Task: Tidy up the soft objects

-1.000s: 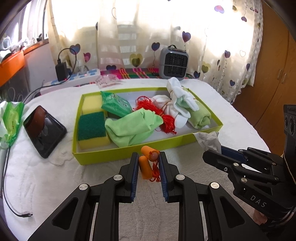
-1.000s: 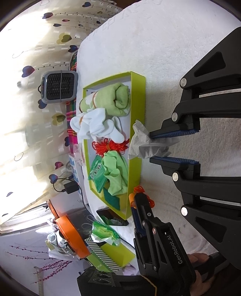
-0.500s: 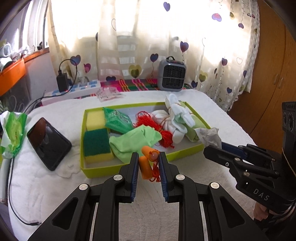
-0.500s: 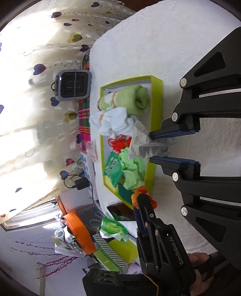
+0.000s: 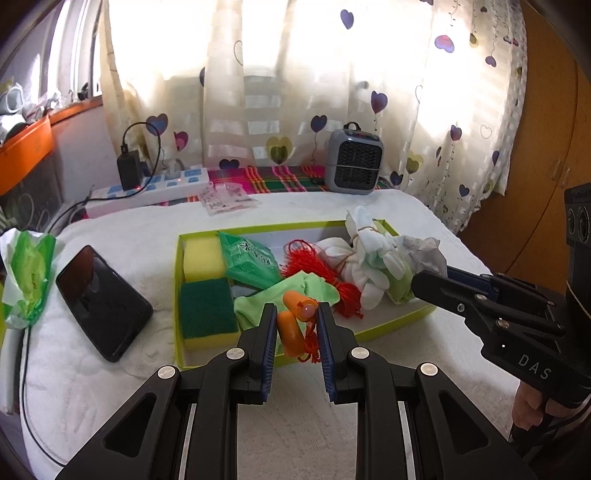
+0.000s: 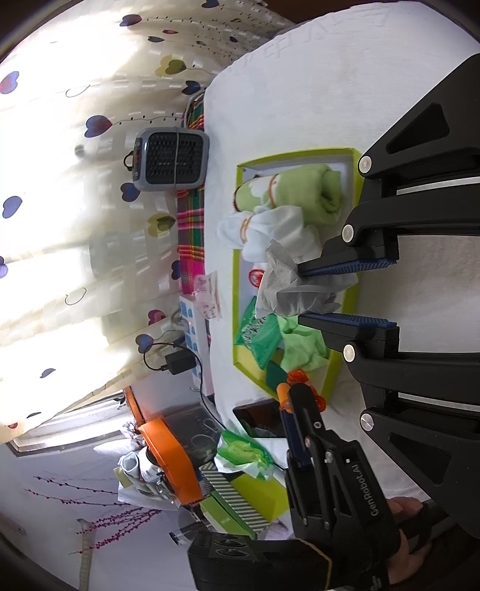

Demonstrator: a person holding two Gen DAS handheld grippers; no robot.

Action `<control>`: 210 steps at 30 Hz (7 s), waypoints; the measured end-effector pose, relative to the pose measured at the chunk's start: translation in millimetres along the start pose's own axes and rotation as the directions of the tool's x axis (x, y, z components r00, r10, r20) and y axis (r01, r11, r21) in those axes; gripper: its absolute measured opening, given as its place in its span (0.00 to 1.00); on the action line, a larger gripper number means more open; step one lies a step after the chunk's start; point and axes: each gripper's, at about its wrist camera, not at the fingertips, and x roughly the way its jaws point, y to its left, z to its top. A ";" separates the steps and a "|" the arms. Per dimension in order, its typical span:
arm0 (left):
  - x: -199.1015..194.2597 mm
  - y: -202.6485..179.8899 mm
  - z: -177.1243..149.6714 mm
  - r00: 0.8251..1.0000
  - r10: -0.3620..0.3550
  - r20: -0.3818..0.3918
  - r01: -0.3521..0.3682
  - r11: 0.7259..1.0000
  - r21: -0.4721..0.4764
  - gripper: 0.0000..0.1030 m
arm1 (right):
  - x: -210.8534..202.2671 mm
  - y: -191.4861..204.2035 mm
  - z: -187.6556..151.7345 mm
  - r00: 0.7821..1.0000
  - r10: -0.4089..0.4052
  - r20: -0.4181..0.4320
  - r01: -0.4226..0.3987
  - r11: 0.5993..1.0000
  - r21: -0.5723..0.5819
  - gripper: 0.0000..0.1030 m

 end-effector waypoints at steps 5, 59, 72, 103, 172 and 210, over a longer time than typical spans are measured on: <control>9.3 3.0 3.9 1.000 0.001 -0.011 -0.001 1.000 -0.007 0.20 | 10.2 -3.2 11.6 1.000 0.008 -0.004 -0.008 1.000 0.003 0.20; 59.8 11.3 5.5 0.994 -0.014 -0.108 0.013 1.000 -0.015 0.38 | 127.2 -0.6 38.0 0.984 -0.025 -0.177 0.017 0.999 -0.047 0.25; 53.8 10.1 5.3 0.995 0.000 -0.098 -0.001 1.000 -0.010 0.43 | 121.2 1.9 36.7 0.987 -0.019 -0.160 0.015 0.999 -0.030 0.44; 8.9 7.9 -14.1 0.995 0.083 -0.057 -0.086 0.995 -0.044 0.47 | 54.0 13.6 14.6 0.997 0.007 -0.076 -0.008 1.000 -0.004 0.53; 15.8 -22.7 -89.0 0.952 0.261 -0.159 -0.274 0.959 -0.069 0.50 | 16.3 -12.5 -86.4 0.931 -0.283 -0.231 0.280 0.959 -0.047 0.68; 15.7 -22.3 -88.8 0.952 0.261 -0.159 -0.274 0.959 -0.069 0.50 | 16.3 -13.3 -86.7 0.931 -0.281 -0.231 0.278 0.959 -0.044 0.69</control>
